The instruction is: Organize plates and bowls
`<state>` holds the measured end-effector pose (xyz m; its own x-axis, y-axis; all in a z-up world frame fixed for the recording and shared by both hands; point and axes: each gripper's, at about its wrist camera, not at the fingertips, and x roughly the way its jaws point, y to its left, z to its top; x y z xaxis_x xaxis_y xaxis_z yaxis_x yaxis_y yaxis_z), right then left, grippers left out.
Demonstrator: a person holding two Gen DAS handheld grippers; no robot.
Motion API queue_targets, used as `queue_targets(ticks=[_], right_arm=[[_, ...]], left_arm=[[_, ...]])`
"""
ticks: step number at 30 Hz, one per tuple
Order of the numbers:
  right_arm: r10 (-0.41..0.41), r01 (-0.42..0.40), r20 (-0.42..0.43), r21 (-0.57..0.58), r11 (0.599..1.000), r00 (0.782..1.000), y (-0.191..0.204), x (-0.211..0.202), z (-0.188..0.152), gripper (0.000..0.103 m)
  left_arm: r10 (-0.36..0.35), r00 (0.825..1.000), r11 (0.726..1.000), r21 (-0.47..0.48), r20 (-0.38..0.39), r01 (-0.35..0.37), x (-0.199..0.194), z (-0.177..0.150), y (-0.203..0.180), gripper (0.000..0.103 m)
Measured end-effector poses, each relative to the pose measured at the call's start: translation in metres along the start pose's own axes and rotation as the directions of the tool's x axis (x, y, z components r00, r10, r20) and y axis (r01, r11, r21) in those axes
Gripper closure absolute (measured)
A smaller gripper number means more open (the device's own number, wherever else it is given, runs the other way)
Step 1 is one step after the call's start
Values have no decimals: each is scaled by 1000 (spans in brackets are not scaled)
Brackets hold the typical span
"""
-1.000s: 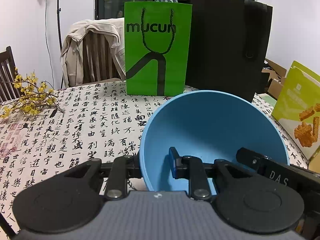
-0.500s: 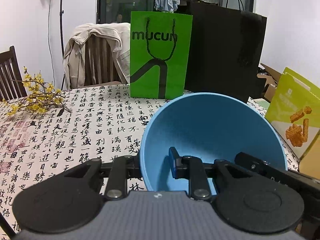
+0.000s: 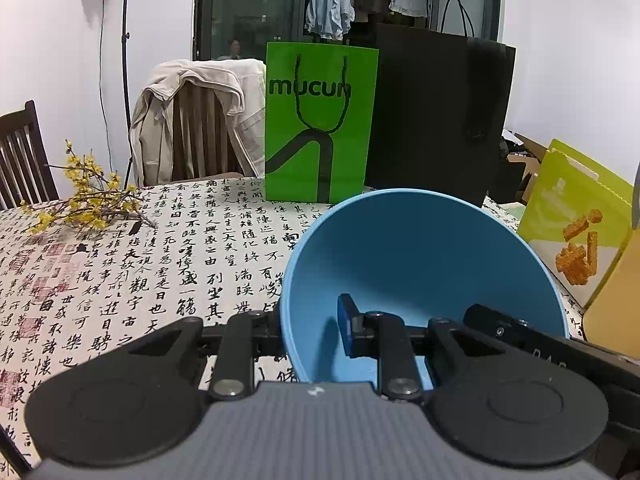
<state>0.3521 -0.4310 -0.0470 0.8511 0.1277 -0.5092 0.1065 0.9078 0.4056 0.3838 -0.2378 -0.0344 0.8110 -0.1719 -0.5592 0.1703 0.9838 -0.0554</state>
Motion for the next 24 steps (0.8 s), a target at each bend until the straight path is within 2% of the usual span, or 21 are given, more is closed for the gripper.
queue_targets(ticks=[24], right_arm=[[12,-11,23,-53,999,1000,33,-43,-25,92]], left_arm=[[-13,999,999,-49,43,15,-57,-22,33,79]])
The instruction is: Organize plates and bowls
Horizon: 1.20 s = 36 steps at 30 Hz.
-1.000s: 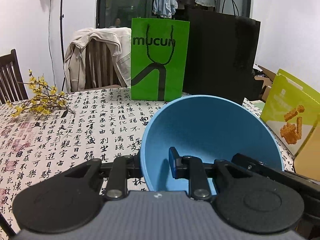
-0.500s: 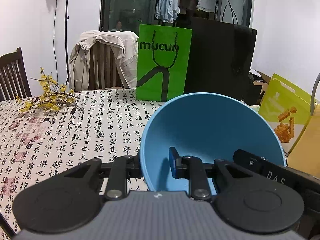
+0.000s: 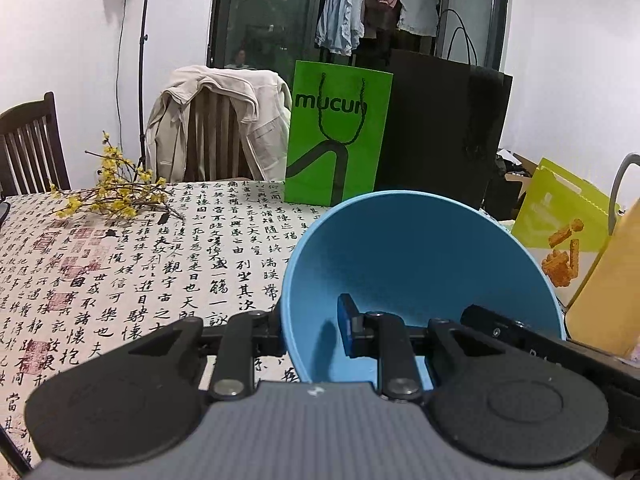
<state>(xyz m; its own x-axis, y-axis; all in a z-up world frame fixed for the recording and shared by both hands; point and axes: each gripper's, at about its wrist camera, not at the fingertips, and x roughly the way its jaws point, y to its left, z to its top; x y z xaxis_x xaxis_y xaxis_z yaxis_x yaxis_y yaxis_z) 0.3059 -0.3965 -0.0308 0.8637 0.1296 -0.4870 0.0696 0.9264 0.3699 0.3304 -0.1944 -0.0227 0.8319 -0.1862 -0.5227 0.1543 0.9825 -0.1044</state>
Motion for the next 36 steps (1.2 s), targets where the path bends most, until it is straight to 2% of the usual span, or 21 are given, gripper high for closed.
queue_targets(ticks=[36], right_arm=[[41,-40,5,-26,999,999,28,-31,-29,92]], left_arm=[[0,1000,999,-34,28,1,-45,-26,32,79]])
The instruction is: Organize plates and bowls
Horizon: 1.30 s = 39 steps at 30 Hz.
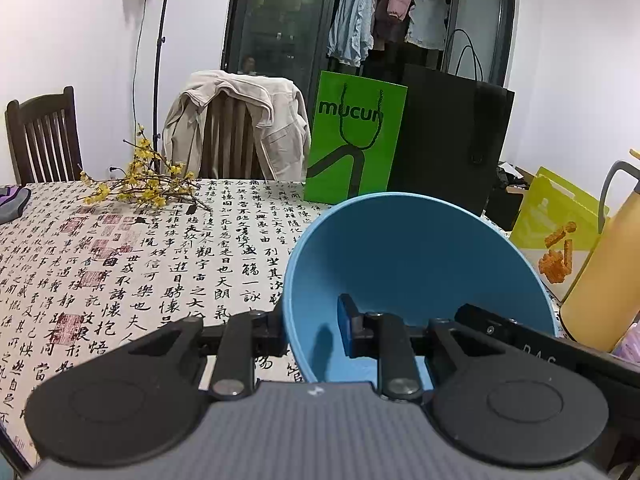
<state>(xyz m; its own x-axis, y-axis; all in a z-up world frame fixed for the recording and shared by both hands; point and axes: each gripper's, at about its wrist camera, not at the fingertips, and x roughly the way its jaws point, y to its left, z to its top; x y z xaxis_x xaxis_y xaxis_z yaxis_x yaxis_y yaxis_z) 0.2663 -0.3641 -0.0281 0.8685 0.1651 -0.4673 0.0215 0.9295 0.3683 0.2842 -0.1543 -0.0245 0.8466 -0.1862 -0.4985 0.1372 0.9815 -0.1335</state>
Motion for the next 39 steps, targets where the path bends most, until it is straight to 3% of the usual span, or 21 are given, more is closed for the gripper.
queue_targets(ticks=[32,39], right_arm=[[73,-73,-10,-39,997,997,22,-16,-22,92],[100,-101,-19,-45,994,995,28,-20,-27,92]], left_arm=[[-13,1000,997,-69,22,15,-34,-16,37,79],[11,1000,996,-89,15,-9,-43,-22,43,79]])
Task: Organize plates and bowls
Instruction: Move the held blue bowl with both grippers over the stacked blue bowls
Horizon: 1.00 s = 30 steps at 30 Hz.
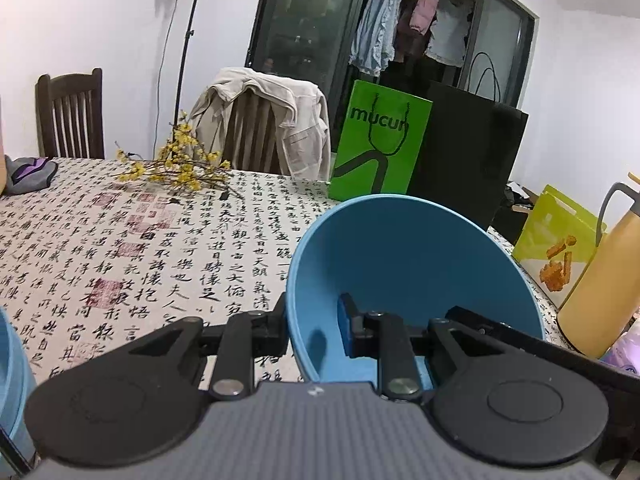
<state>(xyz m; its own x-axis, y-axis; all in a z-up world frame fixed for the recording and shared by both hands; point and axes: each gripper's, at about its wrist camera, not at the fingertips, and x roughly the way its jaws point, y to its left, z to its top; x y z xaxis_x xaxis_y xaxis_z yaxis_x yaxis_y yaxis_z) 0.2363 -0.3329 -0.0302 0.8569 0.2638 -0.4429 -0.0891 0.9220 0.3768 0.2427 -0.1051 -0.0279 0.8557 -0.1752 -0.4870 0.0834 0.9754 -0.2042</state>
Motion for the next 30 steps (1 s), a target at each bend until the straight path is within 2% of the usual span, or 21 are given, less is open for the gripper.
queue_targets(ticks=[30], right_arm=[[114,-116,-42,-39,993,993,33,3,-19,92]], left_arm=[[65,997,996,-69,48,-62,-33,-8,34,79]])
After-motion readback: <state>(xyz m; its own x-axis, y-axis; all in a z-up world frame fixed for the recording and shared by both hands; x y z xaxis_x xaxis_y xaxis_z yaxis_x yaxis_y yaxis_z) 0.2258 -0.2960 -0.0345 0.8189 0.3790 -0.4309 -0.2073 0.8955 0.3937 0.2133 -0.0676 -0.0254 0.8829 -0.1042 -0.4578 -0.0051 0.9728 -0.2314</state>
